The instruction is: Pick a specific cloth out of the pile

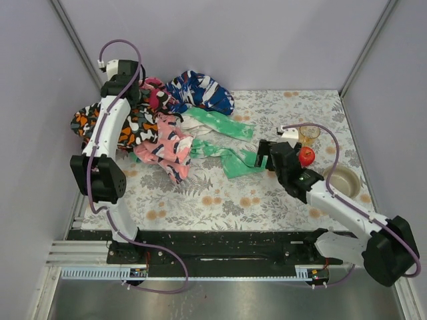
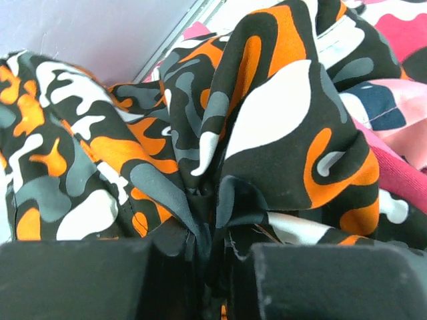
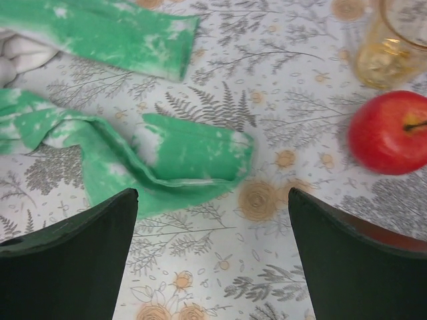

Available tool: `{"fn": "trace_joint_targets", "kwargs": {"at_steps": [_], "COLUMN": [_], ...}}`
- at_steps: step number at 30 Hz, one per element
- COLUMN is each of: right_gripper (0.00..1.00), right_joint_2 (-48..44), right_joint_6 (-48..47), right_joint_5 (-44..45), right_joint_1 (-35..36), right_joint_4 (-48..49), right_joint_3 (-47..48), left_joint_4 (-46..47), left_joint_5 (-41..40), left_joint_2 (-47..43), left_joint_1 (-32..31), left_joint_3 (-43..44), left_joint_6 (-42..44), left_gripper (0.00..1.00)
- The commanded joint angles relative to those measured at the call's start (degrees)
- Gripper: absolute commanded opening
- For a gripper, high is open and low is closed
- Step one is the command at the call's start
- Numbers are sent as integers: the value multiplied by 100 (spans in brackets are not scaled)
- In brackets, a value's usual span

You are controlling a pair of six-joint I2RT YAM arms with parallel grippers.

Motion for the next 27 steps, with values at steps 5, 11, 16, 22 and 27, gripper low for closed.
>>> {"fn": "trace_joint_targets", "kwargs": {"at_steps": [5,11,16,22,27], "right_gripper": [99,99,98,98,97], "right_joint_2": [1937,3968,5410,6598,7196], "right_joint_6": [19,686,1642,2585,2691], "right_joint_5": [-1974,-2678,-3169,-3303,-3320], "right_joint_1": [4,-5,-5,13,48], "right_joint_4": [1325,1440,1650,2126,2293], "right_joint_3": [1435,3227,4459,5154,5673], "left_joint_4": [536,940,1019,1090,1125], "left_joint_5": [625,837,784,845,845], "left_joint_2": [114,-70,-158,-158,-123], "left_joint_1": [510,642,712,844,888], "left_joint_3": [-326,-932,-1074,-1153,-1232], "left_joint_6": [-164,-147,-147,-147,-165], "left_gripper": [0,0,0,0,0]}}
